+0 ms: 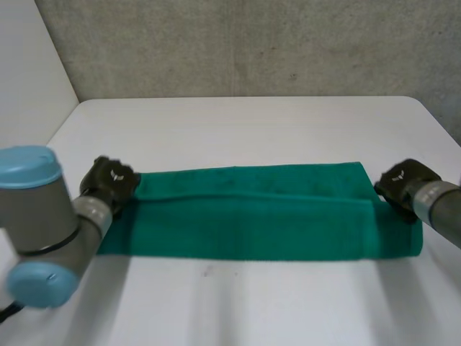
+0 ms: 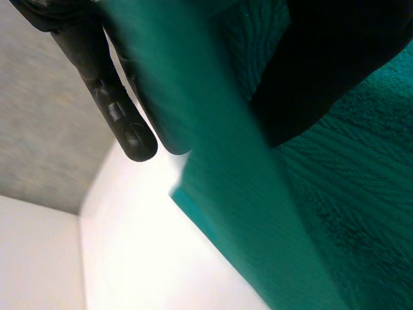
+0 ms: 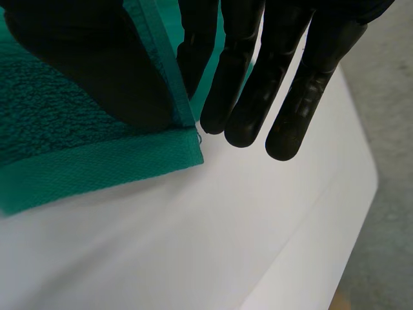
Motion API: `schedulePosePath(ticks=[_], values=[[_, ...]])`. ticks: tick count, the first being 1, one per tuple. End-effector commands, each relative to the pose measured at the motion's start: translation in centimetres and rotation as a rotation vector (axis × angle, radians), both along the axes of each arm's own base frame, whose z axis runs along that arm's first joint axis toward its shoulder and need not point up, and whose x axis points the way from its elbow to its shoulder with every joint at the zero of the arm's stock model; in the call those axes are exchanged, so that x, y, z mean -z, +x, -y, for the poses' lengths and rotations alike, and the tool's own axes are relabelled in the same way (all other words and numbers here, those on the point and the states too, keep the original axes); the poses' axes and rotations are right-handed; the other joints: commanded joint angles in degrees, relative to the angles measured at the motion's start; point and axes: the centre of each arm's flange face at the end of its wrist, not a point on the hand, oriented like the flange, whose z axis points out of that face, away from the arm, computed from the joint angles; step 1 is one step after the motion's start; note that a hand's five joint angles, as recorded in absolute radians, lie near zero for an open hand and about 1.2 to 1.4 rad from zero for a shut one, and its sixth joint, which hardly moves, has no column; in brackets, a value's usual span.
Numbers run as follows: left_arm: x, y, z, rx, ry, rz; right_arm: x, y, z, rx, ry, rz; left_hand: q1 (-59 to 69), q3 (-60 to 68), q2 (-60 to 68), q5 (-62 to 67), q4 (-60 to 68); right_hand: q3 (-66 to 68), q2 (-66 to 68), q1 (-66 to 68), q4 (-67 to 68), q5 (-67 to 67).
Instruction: Fold the towel.
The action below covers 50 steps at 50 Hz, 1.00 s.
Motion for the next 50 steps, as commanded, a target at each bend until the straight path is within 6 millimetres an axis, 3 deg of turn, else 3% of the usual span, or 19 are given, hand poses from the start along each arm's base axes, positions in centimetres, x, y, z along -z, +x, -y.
schedulePosePath(ticks=[1, 9, 15, 20, 21, 23, 25, 28, 33, 34, 40, 46, 50], values=[[2.6, -2.6, 6.5, -0.011, -0.128, -0.041, 1.1, 2.7, 4.9, 0.007, -0.177, 0.109, 14.2, 11.5, 11.3, 14.6, 11.4, 12.2, 12.7, 23.9, 11.7, 12.9], [3.8, -3.9, 10.4, -0.026, -0.187, -0.056, 2.1, 4.4, 9.3, 0.016, -0.305, 0.149, 14.2, 11.5, 11.3, 14.6, 11.4, 12.2, 12.7, 23.9, 11.7, 12.9], [5.4, -4.4, 11.9, -0.019, -0.192, -0.049, 3.4, 6.5, 10.5, -0.026, -0.329, 0.160, 14.2, 11.5, 11.3, 14.6, 11.4, 12.2, 12.7, 23.9, 11.7, 12.9], [5.7, -4.8, 12.2, -0.002, -0.208, -0.055, 4.2, 7.0, 11.9, -0.016, -0.364, 0.169, 14.2, 11.5, 11.3, 14.6, 11.4, 11.4, 11.9, 23.1, 10.9, 12.1], [5.6, -4.9, 12.3, 0.006, -0.229, -0.063, 4.6, 7.1, 12.0, -0.009, -0.361, 0.166, -9.2, -11.9, -12.1, -8.9, -12.0, -34.4, -33.9, -22.7, -34.9, -33.7], [5.5, -5.1, 12.4, 0.021, -0.262, -0.075, 4.6, 7.1, 12.0, 0.011, -0.366, 0.162, -45.3, -47.9, -48.2, -44.9, -48.1, -57.3, -56.8, -45.6, -57.8, -56.6], [5.2, -5.3, 12.4, 0.031, -0.290, -0.080, 4.7, 6.9, 12.1, 0.036, -0.363, 0.165, -55.4, -58.1, -58.3, -55.0, -58.2, -57.8, -57.3, -46.1, -58.3, -57.1], [4.8, -5.5, 12.3, 0.030, -0.308, -0.073, 4.5, 6.5, 12.1, 0.083, -0.355, 0.204, -55.6, -58.2, -58.5, -55.2, -58.4, -57.8, -57.3, -46.1, -58.3, -57.1], [2.6, -5.7, 11.4, 0.028, -0.340, -0.073, -0.7, 5.6, 11.5, 0.137, -0.408, 0.371, -55.6, -58.2, -58.5, -55.2, -58.4, -57.8, -57.3, -46.1, -58.3, -57.1], [2.3, -5.6, 11.2, 0.024, -0.341, -0.073, -2.8, 5.4, 10.8, 0.139, -0.430, 0.432, -55.6, -58.2, -58.5, -55.2, -58.4, -57.8, -57.3, -46.1, -58.3, -57.1], [0.3, -4.5, 9.5, -0.019, -0.340, -0.075, -7.3, 5.4, 7.5, 0.024, -0.404, 0.581, -55.4, -58.1, -58.3, -55.0, -58.2, -57.8, -57.3, -46.1, -58.3, -57.1], [-1.6, -3.0, 5.8, -0.035, -0.299, -0.142, -7.1, 2.3, 5.1, 0.024, -0.291, 0.578, -55.6, -58.2, -58.5, -55.2, -58.4, -57.8, -57.3, -46.1, -58.3, -57.1], [-2.0, -2.4, 4.0, -0.048, -0.260, -0.217, -4.6, 1.0, 3.2, 0.073, -0.136, 0.566, -55.4, -58.1, -58.3, -55.0, -58.2, -52.0, -51.5, -40.3, -52.6, -51.3]])
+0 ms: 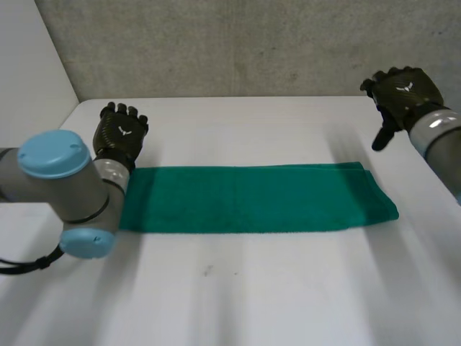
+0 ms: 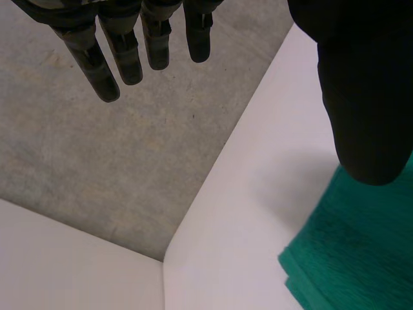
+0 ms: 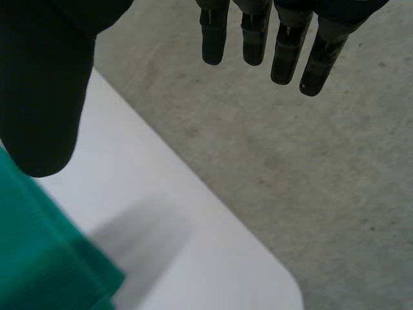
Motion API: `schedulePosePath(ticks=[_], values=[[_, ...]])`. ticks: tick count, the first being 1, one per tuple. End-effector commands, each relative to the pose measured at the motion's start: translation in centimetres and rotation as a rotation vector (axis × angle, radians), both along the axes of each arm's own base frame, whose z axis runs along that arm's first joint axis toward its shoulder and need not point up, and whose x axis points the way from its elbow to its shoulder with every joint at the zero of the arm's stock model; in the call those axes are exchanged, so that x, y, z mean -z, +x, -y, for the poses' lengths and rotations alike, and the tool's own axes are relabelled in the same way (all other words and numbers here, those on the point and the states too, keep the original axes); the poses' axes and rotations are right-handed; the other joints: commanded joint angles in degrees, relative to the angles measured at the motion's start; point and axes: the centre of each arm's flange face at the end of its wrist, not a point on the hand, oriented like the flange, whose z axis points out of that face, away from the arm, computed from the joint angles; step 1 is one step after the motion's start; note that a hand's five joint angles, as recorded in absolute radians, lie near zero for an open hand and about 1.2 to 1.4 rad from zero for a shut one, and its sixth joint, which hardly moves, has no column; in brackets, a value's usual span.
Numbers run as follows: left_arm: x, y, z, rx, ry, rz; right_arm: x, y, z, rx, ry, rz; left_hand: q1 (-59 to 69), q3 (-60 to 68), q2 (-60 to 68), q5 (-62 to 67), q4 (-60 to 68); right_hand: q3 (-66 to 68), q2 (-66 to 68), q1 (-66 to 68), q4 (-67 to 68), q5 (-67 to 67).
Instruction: Fold the towel.
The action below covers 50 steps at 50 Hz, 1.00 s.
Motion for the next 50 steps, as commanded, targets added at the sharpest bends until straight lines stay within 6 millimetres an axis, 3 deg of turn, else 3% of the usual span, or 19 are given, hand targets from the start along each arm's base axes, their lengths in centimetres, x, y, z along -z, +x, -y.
schedulePosePath(ticks=[1, 8, 13, 20, 24, 25, 26, 34, 39, 42, 46, 47, 49, 50], values=[[-0.9, 1.3, -3.4, 0.002, 0.065, -0.123, 3.4, -2.5, -2.9, -0.002, 0.229, -0.018, -0.8, -1.9, -1.2, -2.2, -1.3, 4.3, 3.6, 4.7, 3.1, 2.7], [0.1, 1.8, -5.1, 0.000, 0.134, -0.196, 6.6, -4.0, -4.0, 0.023, 0.348, -0.019, -0.6, -1.7, -1.1, -2.0, -1.1, 14.0, 13.3, 14.5, 12.8, 12.5], [0.5, 1.7, -5.7, 0.008, 0.149, -0.194, 9.7, -4.4, -3.3, 0.015, 0.386, -0.013, -0.6, -1.7, -1.1, -2.0, -1.1, 19.1, 18.4, 19.5, 17.8, 17.5], [0.9, 1.7, -5.9, 0.009, 0.161, -0.191, 11.8, -5.0, -2.2, 0.031, 0.406, -0.019, -0.6, -1.7, -1.1, -2.0, -1.1, 23.1, 22.4, 23.6, 21.9, 21.6], [0.9, 1.7, -5.9, 0.009, 0.161, -0.191, 13.0, -5.6, -1.4, 0.050, 0.429, -0.019, -0.8, -1.9, -1.2, -2.2, -1.3, 40.4, 39.7, 40.8, 39.2, 38.8], [0.9, 1.7, -5.9, 0.009, 0.163, -0.190, 13.2, -6.0, -1.0, 0.065, 0.427, -0.018, -0.8, -1.9, -1.2, -2.2, -1.3, 65.9, 65.2, 66.4, 64.7, 64.4], [0.9, 1.7, -6.0, 0.010, 0.164, -0.190, 13.3, -6.2, -0.7, 0.074, 0.426, -0.016, -0.6, -1.7, -1.1, -2.0, -1.1, 67.9, 67.3, 68.4, 66.7, 66.4], [1.0, 1.7, -6.0, 0.008, 0.167, -0.190, 12.2, -10.5, 1.9, 0.233, 0.367, -0.021, -0.8, -1.9, -1.2, -2.2, -1.3, 68.0, 67.3, 68.4, 66.8, 66.4], [1.0, 1.7, -6.1, 0.008, 0.169, -0.189, 10.4, -15.3, 3.7, 0.353, 0.300, -0.113, -0.8, -1.9, -1.2, -2.2, -1.3, 68.0, 67.3, 68.4, 66.8, 66.4], [1.2, 1.9, -6.4, 0.006, 0.175, -0.185, 9.5, -16.8, 4.0, 0.380, 0.268, -0.185, -0.8, -1.9, -1.2, -2.2, -1.3, 68.0, 67.3, 68.4, 66.8, 66.4], [0.9, 2.0, -6.6, 0.006, 0.171, -0.188, 7.0, -16.2, 3.8, 0.353, 0.207, -0.244, -0.8, -1.9, -1.2, -2.2, -1.3, 68.0, 67.3, 68.4, 66.8, 66.4], [0.8, 2.0, -6.7, 0.007, 0.170, -0.189, 5.6, -14.9, 3.6, 0.321, 0.168, -0.229, -0.8, -1.9, -1.2, -2.2, -1.3, 68.0, 67.3, 68.4, 66.8, 66.4], [0.6, 2.1, -6.8, 0.006, 0.166, -0.191, 4.9, -13.8, 3.4, 0.296, 0.147, -0.216, -0.8, -1.9, -1.2, -2.2, -1.3, 68.0, 67.3, 68.4, 66.8, 66.4], [0.6, 2.1, -6.8, 0.006, 0.165, -0.191, 4.1, -11.6, 3.0, 0.240, 0.123, -0.188, -0.8, -1.9, -1.2, -2.2, -1.3, 68.0, 67.3, 68.4, 66.8, 66.4]])
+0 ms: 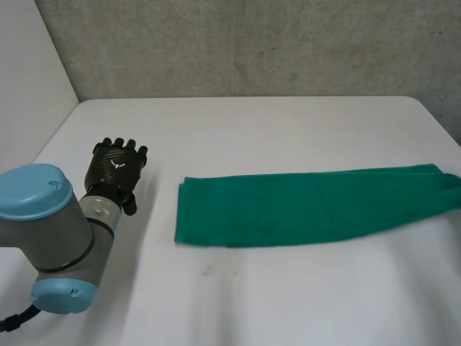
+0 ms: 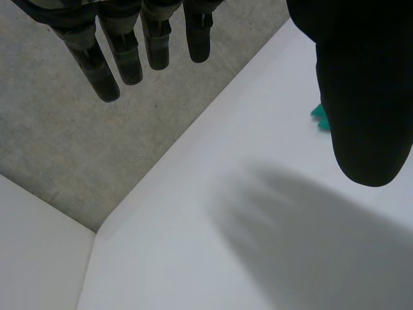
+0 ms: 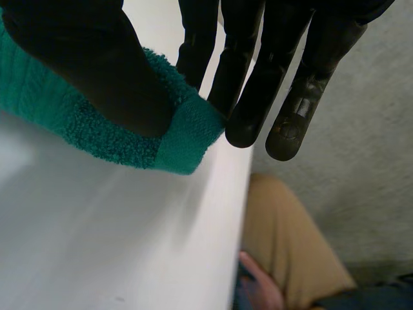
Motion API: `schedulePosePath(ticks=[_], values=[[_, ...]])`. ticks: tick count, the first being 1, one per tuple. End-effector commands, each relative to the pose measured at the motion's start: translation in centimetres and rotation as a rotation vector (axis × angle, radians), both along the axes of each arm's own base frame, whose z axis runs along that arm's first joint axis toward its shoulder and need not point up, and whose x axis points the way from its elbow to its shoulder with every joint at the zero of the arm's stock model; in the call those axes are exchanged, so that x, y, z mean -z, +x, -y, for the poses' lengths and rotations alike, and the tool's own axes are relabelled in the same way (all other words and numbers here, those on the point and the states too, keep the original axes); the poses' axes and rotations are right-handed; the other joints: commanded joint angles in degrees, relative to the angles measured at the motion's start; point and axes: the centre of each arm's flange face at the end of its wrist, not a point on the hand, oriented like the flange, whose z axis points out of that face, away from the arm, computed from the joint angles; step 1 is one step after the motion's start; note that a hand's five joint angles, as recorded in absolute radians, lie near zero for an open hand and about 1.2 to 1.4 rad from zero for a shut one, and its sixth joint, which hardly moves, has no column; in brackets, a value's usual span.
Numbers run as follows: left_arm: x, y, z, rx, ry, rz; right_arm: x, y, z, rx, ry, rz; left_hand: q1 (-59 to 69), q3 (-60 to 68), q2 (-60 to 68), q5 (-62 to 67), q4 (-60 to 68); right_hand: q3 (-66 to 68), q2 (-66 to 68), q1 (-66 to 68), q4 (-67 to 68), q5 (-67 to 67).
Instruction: Fold the towel.
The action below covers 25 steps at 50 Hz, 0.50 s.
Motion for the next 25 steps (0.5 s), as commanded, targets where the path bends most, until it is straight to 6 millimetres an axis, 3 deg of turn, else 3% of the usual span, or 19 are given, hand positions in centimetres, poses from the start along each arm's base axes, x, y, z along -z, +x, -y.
schedulePosePath(ticks=[1, 3, 4, 5, 6, 7, 8, 10, 11, 12, 13, 15, 16, 18, 19, 22, 23, 24, 25], values=[[-0.6, 0.1, -0.4, 0.000, -0.011, -0.006, -5.1, 7.8, -1.7, -0.215, -0.132, 0.054, -0.8, -1.9, -1.2, -2.2, -1.3, 12.5, 12.6, 25.1, 11.9, 13.9], [-0.9, 0.0, -0.6, 0.004, -0.018, -0.009, -6.0, 12.7, -3.4, -0.364, -0.159, 0.094, -0.8, -1.9, -1.2, -2.2, -1.3, 12.5, 12.6, 25.1, 11.9, 13.9], [-1.0, -0.1, -0.7, 0.009, -0.021, -0.010, -6.0, 12.7, -3.4, -0.365, -0.159, 0.094, -0.8, -1.9, -1.2, -2.2, -1.3, 12.5, 12.6, 25.1, 11.9, 13.9], [-1.0, -0.1, -0.7, 0.009, -0.021, -0.010, -6.6, 17.5, -5.7, -0.524, -0.184, 0.112, -0.8, -1.9, -1.2, -2.2, -1.3, 12.5, 12.6, 25.1, 11.9, 13.9], [-1.2, -0.3, -0.9, 0.016, -0.027, -0.015, -6.6, 17.5, -5.7, -0.525, -0.184, 0.112, -0.8, -1.9, -1.2, -2.2, -1.3, 12.5, 12.6, 25.1, 11.9, 13.9], [-1.4, -0.4, -1.1, 0.021, -0.030, -0.016, -6.7, 20.4, -7.4, -0.628, -0.196, 0.122, -0.8, -1.9, -1.2, -2.2, -1.3, 12.5, 12.6, 25.1, 11.9, 13.9], [-1.4, -0.4, -1.1, 0.021, -0.030, -0.016, -6.7, 20.4, -7.4, -0.629, -0.196, 0.122, -0.8, -1.9, -1.2, -2.2, -1.3, 12.5, 12.6, 25.1, 11.9, 13.9], [-1.6, -0.7, -1.4, 0.032, -0.034, -0.018, -6.7, 25.6, -11.2, -0.828, -0.229, 0.145, -0.8, -1.9, -1.2, -2.2, -1.3, 12.5, 12.6, 25.1, 11.9, 13.9], [-1.6, -0.7, -1.4, 0.032, -0.034, -0.018, -6.7, 25.7, -11.2, -0.829, -0.229, 0.146, -0.8, -1.9, -1.2, -2.2, -1.3, 12.5, 12.6, 25.1, 11.9, 13.9], [-1.6, -0.8, -1.6, 0.036, -0.036, -0.019, -4.9, 29.5, -14.1, -0.971, -0.214, 0.165, -0.8, -1.9, -1.2, -2.2, -1.3, 12.5, 12.6, 25.1, 11.9, 13.9], [-1.6, -0.9, -1.7, 0.039, -0.034, -0.018, -4.9, 29.5, -14.1, -0.973, -0.214, 0.165, -0.8, -1.9, -1.2, -2.2, -1.3, 12.5, 12.6, 25.1, 11.9, 13.9], [-1.5, -1.0, -1.8, 0.041, -0.033, -0.017, -2.8, 32.3, -16.4, -1.071, -0.186, 0.173, -0.8, -1.9, -1.2, -2.2, -1.3, 12.5, 12.6, 25.1, 11.9, 13.9], [-1.4, -1.0, -1.9, 0.042, -0.030, -0.016, -2.8, 32.3, -16.4, -1.072, -0.186, 0.173, -0.8, -1.9, -1.2, -2.2, -1.3, 12.5, 12.6, 25.1, 11.9, 13.9], [-1.4, -1.0, -2.0, 0.044, -0.030, -0.016, -0.2, 35.0, -19.0, -1.165, -0.141, 0.163, -0.8, -1.9, -1.2, -2.2, -1.3, 12.5, 12.6, 25.1, 11.9, 13.9], [-1.4, -1.0, -2.0, 0.044, -0.030, -0.016, -0.2, 35.1, -19.0, -1.166, -0.141, 0.163, -0.8, -1.9, -1.2, -2.2, -1.3, 12.5, 12.6, 25.1, 11.9, 13.9], [-1.4, -1.4, -2.3, 0.056, -0.029, -0.016, 3.6, 36.6, -21.2, -1.232, -0.070, 0.087, -0.8, -1.9, -1.2, -2.2, -1.3, 9.4, 9.5, 22.0, 8.8, 10.8], [-1.4, -1.5, -2.4, 0.062, -0.028, -0.016, 3.6, 36.6, -21.2, -1.233, -0.070, 0.087, -0.8, -1.9, -1.2, -2.2, -1.3, 9.4, 9.5, 22.0, 8.7, 10.7], [-1.4, -1.6, -2.6, 0.069, -0.028, -0.016, 4.0, 36.5, -21.3, -1.234, -0.059, 0.064, -0.8, -1.9, -1.2, -2.2, -1.3, -11.1, -11.0, 1.5, -11.7, -9.7], [-1.4, -1.9, -2.8, 0.079, -0.028, -0.016, 4.0, 36.3, -21.0, -1.217, -0.061, 0.040, -0.8, -1.9, -1.2, -2.2, -1.3, -42.0, -41.8, -29.4, -42.6, -40.6]])
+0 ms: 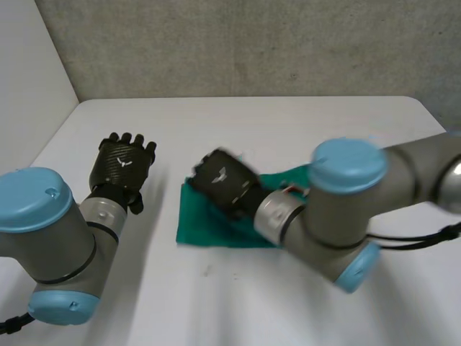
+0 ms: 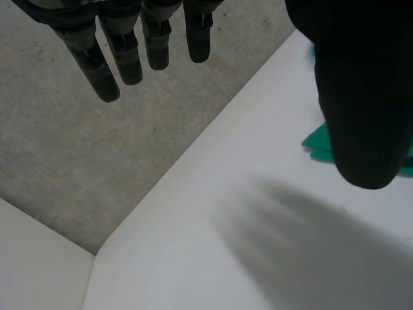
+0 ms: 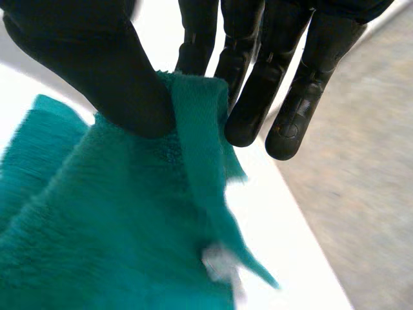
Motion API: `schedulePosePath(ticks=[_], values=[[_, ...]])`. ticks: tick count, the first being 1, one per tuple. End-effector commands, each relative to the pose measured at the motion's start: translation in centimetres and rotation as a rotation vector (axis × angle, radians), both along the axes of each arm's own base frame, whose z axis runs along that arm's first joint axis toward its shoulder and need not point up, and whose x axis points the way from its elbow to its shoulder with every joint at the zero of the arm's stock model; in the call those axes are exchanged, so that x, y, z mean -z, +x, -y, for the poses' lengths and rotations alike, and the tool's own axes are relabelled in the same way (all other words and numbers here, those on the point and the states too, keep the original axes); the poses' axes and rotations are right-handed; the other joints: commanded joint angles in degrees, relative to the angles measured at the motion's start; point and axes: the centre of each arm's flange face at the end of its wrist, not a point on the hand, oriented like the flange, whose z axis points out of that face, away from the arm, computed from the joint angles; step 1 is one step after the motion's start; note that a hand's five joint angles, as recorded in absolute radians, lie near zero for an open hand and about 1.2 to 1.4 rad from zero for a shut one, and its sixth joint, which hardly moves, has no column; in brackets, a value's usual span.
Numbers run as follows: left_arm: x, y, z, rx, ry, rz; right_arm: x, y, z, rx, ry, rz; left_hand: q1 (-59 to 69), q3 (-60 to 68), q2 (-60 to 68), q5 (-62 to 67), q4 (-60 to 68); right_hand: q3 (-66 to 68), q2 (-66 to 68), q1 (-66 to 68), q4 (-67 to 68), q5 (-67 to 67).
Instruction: Fold the towel.
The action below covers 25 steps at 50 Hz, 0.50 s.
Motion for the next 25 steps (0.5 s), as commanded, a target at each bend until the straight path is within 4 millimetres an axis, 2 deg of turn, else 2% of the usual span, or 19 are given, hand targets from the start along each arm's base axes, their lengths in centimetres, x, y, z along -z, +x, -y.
schedulePosePath(ticks=[1, 2, 4, 6, 8, 9, 12, 14, 15, 19, 22, 25], values=[[0.1, -0.9, -0.9, 0.035, 0.003, 0.001, 5.2, 1.9, -2.5, -0.061, 0.005, -0.154, -0.8, -1.9, -1.2, -2.2, -1.3, -42.6, -42.2, -30.3, -43.1, -41.3], [0.1, -1.1, -1.1, 0.045, 0.003, 0.001, 4.5, 1.7, -2.0, -0.026, -0.006, -0.152, -0.8, -1.9, -1.2, -2.2, -1.3, -57.9, -57.5, -45.5, -58.3, -56.5], [-0.3, -1.9, -1.6, 0.075, -0.013, -0.009, 2.1, 1.0, -0.9, 0.078, -0.013, -0.111, -0.8, -1.9, -1.2, -2.2, -1.3, -57.9, -57.5, -45.5, -58.3, -56.5], [-0.5, -2.2, -1.7, 0.083, -0.020, -0.012, -0.5, -1.0, 1.3, 0.183, 0.015, -0.042, -0.8, -1.9, -1.2, -2.2, -1.3, -57.9, -57.5, -45.5, -58.3, -56.5], [-1.2, -3.3, -2.2, 0.118, -0.047, -0.030, -1.9, -3.7, 3.4, 0.288, 0.096, 0.024, -0.8, -1.9, -1.2, -2.2, -1.3, -57.9, -57.5, -45.5, -58.3, -56.5], [-1.7, -4.0, -2.5, 0.139, -0.058, -0.042, -2.0, -4.9, 3.7, 0.323, 0.151, 0.048, -0.6, -1.7, -1.1, -2.0, -1.1, -57.9, -57.5, -45.5, -58.3, -56.5], [-2.1, -5.1, -3.0, 0.171, -0.067, -0.071, -1.3, -7.2, 3.7, 0.390, 0.262, 0.066, -0.3, -1.4, -0.7, -1.7, -0.8, -57.9, -57.5, -45.5, -58.3, -56.5], [-2.3, -5.6, -3.0, 0.179, -0.066, -0.097, 0.0, -9.2, 3.9, 0.443, 0.314, 0.040, -0.3, -1.4, -0.7, -1.7, -0.8, -57.9, -57.5, -45.5, -58.3, -56.5], [-2.1, -5.7, -2.9, 0.180, -0.060, -0.103, 1.2, -10.8, 4.4, 0.490, 0.340, 0.011, -0.1, -1.2, -0.6, -1.5, -0.6, -57.9, -57.5, -45.5, -58.3, -56.5], [-1.5, -6.3, -3.2, 0.197, -0.039, -0.115, 3.5, -14.0, 5.0, 0.570, 0.368, -0.066, 0.2, -0.9, -0.2, -1.2, -0.3, -56.6, -56.2, -44.3, -57.1, -55.3], [-1.3, -6.4, -3.2, 0.199, -0.034, -0.112, 4.5, -15.2, 5.0, 0.589, 0.393, -0.091, 0.2, -0.9, -0.2, -1.2, -0.3, -42.5, -42.1, -30.2, -43.0, -41.2], [-0.8, -6.3, -3.4, 0.195, -0.016, -0.102, 5.3, -15.8, 5.2, 0.594, 0.413, -0.106, 0.2, -0.9, -0.2, -1.2, -0.3, -20.2, -19.8, -7.8, -20.7, -18.9]])
